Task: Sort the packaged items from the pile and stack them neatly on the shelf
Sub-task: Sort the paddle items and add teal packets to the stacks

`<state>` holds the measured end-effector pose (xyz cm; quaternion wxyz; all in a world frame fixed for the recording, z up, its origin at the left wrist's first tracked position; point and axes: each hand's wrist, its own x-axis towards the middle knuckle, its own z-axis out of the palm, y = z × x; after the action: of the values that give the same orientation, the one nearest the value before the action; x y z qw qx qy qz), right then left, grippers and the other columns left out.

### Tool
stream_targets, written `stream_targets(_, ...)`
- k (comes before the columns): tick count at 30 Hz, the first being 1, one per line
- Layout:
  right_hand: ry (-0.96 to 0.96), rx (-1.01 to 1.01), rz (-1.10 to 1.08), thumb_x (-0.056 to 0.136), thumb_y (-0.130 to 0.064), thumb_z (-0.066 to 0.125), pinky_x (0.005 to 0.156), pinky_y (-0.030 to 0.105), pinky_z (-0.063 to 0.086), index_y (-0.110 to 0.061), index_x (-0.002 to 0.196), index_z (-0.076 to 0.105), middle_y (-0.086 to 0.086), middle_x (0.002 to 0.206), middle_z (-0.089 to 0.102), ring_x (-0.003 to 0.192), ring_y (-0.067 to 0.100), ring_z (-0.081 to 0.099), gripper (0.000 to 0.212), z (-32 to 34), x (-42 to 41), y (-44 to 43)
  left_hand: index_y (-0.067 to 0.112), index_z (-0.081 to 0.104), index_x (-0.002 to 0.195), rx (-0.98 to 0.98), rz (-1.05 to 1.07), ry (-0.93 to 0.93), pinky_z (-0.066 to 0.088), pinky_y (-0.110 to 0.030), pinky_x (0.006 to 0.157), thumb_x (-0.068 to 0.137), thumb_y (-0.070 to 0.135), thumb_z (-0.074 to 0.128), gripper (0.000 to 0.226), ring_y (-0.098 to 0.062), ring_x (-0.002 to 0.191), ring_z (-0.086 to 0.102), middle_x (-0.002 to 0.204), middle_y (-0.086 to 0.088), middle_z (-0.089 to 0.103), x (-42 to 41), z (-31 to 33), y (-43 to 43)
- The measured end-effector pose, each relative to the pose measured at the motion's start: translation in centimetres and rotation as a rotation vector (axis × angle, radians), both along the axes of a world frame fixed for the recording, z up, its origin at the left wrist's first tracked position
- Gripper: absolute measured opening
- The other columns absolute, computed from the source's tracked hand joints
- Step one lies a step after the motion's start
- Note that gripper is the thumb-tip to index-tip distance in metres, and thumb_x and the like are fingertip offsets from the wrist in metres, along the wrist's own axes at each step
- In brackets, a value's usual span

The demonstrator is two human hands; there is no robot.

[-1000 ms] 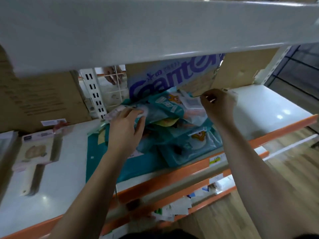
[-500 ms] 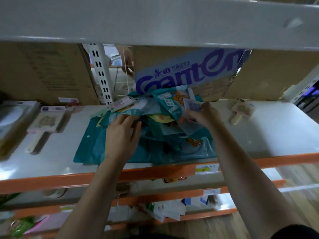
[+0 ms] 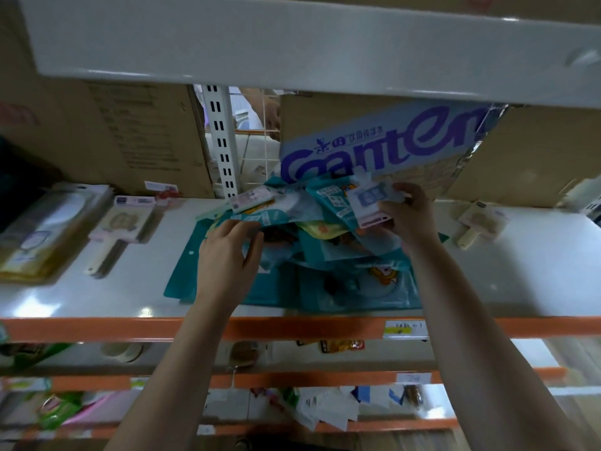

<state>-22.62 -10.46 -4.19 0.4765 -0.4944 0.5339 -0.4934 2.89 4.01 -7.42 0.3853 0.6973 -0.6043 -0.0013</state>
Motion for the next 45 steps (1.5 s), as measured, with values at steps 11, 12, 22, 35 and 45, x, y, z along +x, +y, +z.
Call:
stream_targets(11,-0.32,0.043,0.018,0.093,-0.006,0.06,0.064,0.04,0.061,-0.01,0.107,0.062,0.008,0.093,0.073,0.08,0.022,0.072,0.015,-0.2,3.5,1.2,0.014,0.064,0.123,0.13,-0.012,-0.006,0.052,-0.043,0.085,0.097,0.026,0.056,0.03,-0.029,0.103,0.06,0.121,-0.01,0.063,7.2,0.2,-4.3)
stream_targets(12,-0.312,0.039,0.027,0.093,-0.007,0.06,0.067,0.038,0.061,-0.009,0.111,0.061,0.008,0.097,0.074,0.084,0.022,0.073,0.018,-0.3,3.8,1.2,0.013,0.064,0.123,0.163,-0.011,0.001,0.051,-0.04,0.083,0.098,0.028,0.055,0.031,-0.03,0.103,0.061,0.121,-0.011,0.063,7.9,0.1,-5.2)
stream_targets(22,-0.021,0.065,0.137,0.095,-0.01,0.06,0.079,0.034,0.059,-0.01,0.128,0.056,0.013,0.123,0.066,0.097,0.018,0.069,0.033,-1.1,4.1,1.5,0.015,0.056,0.125,0.461,-0.171,-0.011,0.042,-0.034,0.077,0.089,0.055,0.061,0.054,-0.031,0.105,0.058,0.121,-0.012,0.061,9.8,-1.3,-12.1)
stream_targets(35,-0.245,0.086,0.224,0.079,0.005,0.068,0.085,0.037,0.058,0.0,0.129,0.056,0.02,0.123,0.065,0.112,0.032,0.064,0.051,0.7,5.6,3.0,0.006,0.064,0.113,0.186,-0.012,-0.058,0.036,-0.033,0.063,0.099,0.02,0.053,0.023,-0.033,0.078,0.059,0.098,-0.019,0.067,11.6,-0.7,-8.6)
stream_targets(45,-0.229,0.137,0.385,0.092,-0.006,0.06,0.062,0.028,0.057,-0.015,0.108,0.066,0.002,0.094,0.074,0.082,0.015,0.071,0.019,0.5,13.8,3.4,0.015,0.055,0.121,0.068,0.245,0.515,0.061,-0.038,0.065,0.096,0.025,0.06,0.027,-0.016,0.082,0.07,0.11,-0.004,0.066,16.0,-0.6,-1.0)
